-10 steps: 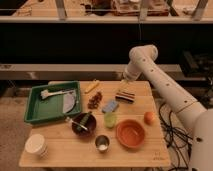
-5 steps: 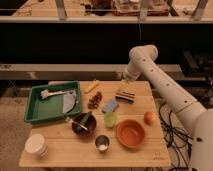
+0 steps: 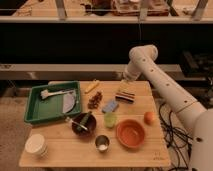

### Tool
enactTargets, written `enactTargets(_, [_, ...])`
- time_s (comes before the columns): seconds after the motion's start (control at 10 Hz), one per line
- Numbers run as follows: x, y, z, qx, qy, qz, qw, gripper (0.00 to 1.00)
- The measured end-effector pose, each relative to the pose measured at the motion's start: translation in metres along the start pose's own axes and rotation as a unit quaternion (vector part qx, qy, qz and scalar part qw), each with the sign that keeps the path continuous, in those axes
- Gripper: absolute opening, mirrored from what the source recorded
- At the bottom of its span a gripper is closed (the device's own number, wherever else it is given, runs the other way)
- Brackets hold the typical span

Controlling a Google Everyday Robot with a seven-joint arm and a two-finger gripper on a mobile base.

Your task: Place apple in plastic cup

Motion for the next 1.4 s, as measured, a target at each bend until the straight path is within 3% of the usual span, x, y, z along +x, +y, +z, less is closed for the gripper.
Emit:
enactTargets(0.2, [-0.001, 0.0, 0.0, 0.0, 0.0, 0.0, 1.0, 0.8])
enactTargets(0.4, [-0.016, -0.003, -0.002, 0.005, 0.002, 0.014, 0.9999, 0.8])
enactTargets(0.7, [-0.08, -0.01, -0.009, 0.012, -0.002, 0.045, 0.9989, 0.8])
enactTargets(0.9, [-0.109, -0.018, 0.002, 0.016, -0.013, 0.061, 0.9979, 0.8])
enactTargets(1.4, [-0.15, -0.021, 0.012, 0.016, -0.029, 0.101, 0.9943, 0.8])
